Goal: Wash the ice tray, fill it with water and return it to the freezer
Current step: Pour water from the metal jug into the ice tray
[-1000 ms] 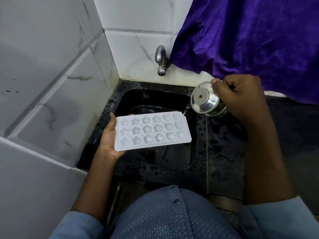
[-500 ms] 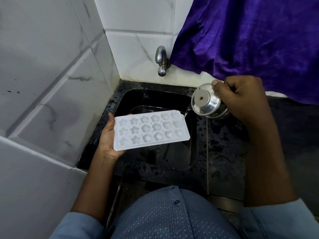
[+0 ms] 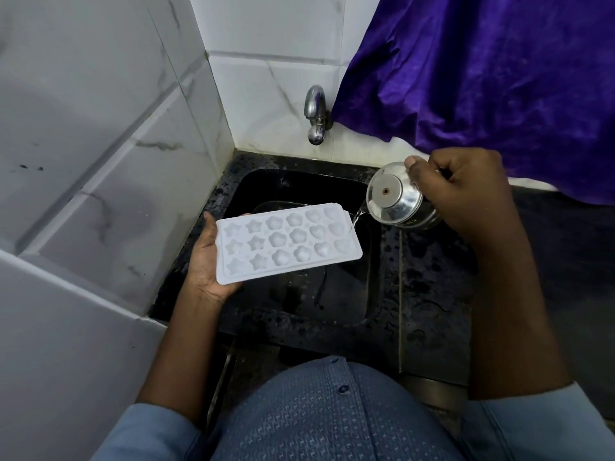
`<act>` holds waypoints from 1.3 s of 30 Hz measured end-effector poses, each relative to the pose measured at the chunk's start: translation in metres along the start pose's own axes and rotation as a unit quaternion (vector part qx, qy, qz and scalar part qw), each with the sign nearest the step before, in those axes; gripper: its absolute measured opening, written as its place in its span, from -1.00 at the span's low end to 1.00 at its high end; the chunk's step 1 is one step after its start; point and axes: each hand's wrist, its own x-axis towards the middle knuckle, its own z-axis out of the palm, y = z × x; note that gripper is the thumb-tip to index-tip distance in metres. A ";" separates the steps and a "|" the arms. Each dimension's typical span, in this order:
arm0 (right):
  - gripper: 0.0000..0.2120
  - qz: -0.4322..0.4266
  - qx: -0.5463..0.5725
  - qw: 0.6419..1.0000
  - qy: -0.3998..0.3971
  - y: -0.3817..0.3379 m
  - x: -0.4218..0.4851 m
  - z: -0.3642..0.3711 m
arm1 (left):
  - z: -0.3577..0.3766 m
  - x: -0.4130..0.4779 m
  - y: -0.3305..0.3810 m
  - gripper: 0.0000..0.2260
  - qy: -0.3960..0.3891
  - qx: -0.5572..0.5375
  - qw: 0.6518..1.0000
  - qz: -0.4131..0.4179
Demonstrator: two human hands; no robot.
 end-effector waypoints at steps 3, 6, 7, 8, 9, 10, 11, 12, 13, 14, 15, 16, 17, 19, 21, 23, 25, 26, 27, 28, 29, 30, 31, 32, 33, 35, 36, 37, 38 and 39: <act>-0.48 -0.004 0.001 1.000 0.004 -0.002 0.000 0.000 | -0.001 0.000 0.000 -0.22 0.003 -0.001 1.000 -0.001; -0.48 -0.008 -0.004 1.000 0.003 -0.003 0.000 0.001 | -0.002 -0.001 0.000 -0.22 -0.003 -0.006 1.000 -0.002; -0.47 -0.008 -0.005 1.000 0.002 -0.004 0.000 0.001 | -0.003 -0.001 0.001 -0.22 -0.004 -0.006 1.000 -0.003; -0.47 -0.008 -0.004 1.000 0.002 -0.004 0.000 0.002 | -0.003 -0.001 0.001 -0.22 -0.004 -0.005 1.000 -0.004; -0.47 -0.007 -0.002 1.000 0.002 -0.005 0.000 0.002 | -0.004 0.000 0.001 -0.22 -0.004 -0.003 1.000 -0.003; -0.47 -0.007 -0.001 1.000 0.002 -0.005 0.000 0.002 | -0.004 0.000 0.001 -0.22 -0.005 -0.003 1.000 -0.004; -0.47 -0.008 0.001 1.000 0.002 -0.005 0.000 0.003 | -0.005 0.000 0.001 -0.22 -0.005 -0.003 1.000 -0.004; -0.47 -0.009 0.003 1.000 0.003 -0.006 0.000 0.003 | -0.005 0.000 0.001 -0.22 -0.005 -0.003 1.000 -0.004; -0.47 -0.009 0.005 1.000 0.002 -0.006 0.000 0.004 | -0.005 0.001 0.001 -0.22 -0.006 -0.001 1.000 -0.004; -0.47 -0.010 0.007 1.000 0.001 -0.007 -0.001 0.005 | -0.006 0.001 0.001 -0.22 -0.006 0.001 1.000 -0.003; -0.47 -0.012 0.009 1.000 0.000 -0.009 -0.001 0.006 | -0.006 0.001 0.000 -0.23 -0.006 0.003 1.000 -0.003; -0.48 -0.013 0.014 1.000 0.002 -0.010 -0.001 0.007 | -0.005 0.001 0.000 -0.25 -0.007 0.005 1.000 -0.002; -0.48 -0.014 0.018 1.000 0.004 -0.012 -0.001 0.009 | -0.005 0.002 -0.001 -0.28 -0.011 0.004 1.000 0.000; -0.49 -0.017 0.025 1.000 0.005 -0.015 -0.001 0.011 | -0.005 0.003 -0.002 -0.32 -0.022 0.000 1.000 0.007; -0.49 -0.019 0.029 0.999 0.003 -0.017 -0.001 0.012 | -0.006 0.004 -0.002 -0.34 -0.025 0.006 1.000 0.013; -0.49 -0.023 0.027 0.999 -0.001 -0.018 -0.001 0.013 | -0.007 0.005 -0.002 -0.35 -0.027 0.008 0.999 0.017; -0.49 -0.026 0.025 0.999 -0.001 -0.019 -0.001 0.014 | -0.008 0.006 -0.002 -0.35 -0.032 0.006 0.999 0.017; -0.48 -0.027 0.025 0.999 0.000 -0.020 -0.001 0.014 | -0.008 0.007 -0.002 -0.35 -0.033 0.007 0.999 0.019; -0.48 -0.028 0.025 0.999 0.000 -0.020 0.000 0.014 | -0.009 0.008 -0.003 -0.35 -0.033 0.006 0.999 0.020; -0.48 -0.028 0.024 0.999 0.000 -0.021 0.000 0.014 | -0.009 0.008 -0.003 -0.35 -0.035 0.004 0.999 0.020; -0.48 -0.027 0.024 0.999 -0.001 -0.021 0.000 0.014 | -0.009 0.008 -0.003 -0.35 -0.037 0.002 0.999 0.019; -0.49 -0.026 0.024 0.999 -0.001 -0.021 0.000 0.014 | -0.010 0.008 -0.003 -0.35 -0.040 0.000 0.999 0.019; -0.49 -0.026 0.025 0.999 -0.001 -0.021 0.000 0.014 | -0.010 0.009 -0.003 -0.34 -0.042 -0.001 0.999 0.019; -0.50 -0.028 0.025 0.999 -0.001 -0.021 0.000 0.013 | -0.010 0.008 -0.004 -0.34 -0.044 -0.001 0.999 0.018; -0.49 -0.029 0.026 0.999 0.000 -0.022 0.000 0.013 | -0.010 0.008 -0.004 -0.34 -0.045 -0.002 0.999 0.017; -0.49 -0.031 0.027 0.999 0.002 -0.022 0.000 0.012 | -0.009 0.008 -0.004 -0.32 -0.045 -0.002 0.999 0.014; -0.49 -0.031 0.027 0.999 0.003 -0.022 0.000 0.012 | -0.009 0.008 -0.004 -0.31 -0.046 -0.001 0.999 0.013; -0.49 -0.030 0.026 0.999 0.004 -0.022 0.000 0.012 | -0.008 0.008 -0.005 -0.31 -0.046 -0.001 0.999 0.013; -0.49 -0.028 0.025 0.999 0.004 -0.022 0.000 0.012 | -0.008 0.008 -0.005 -0.32 -0.043 -0.003 0.999 0.014; -0.49 -0.028 0.024 0.999 0.004 -0.021 0.000 0.012 | -0.008 0.007 -0.005 -0.33 -0.041 -0.005 0.999 0.015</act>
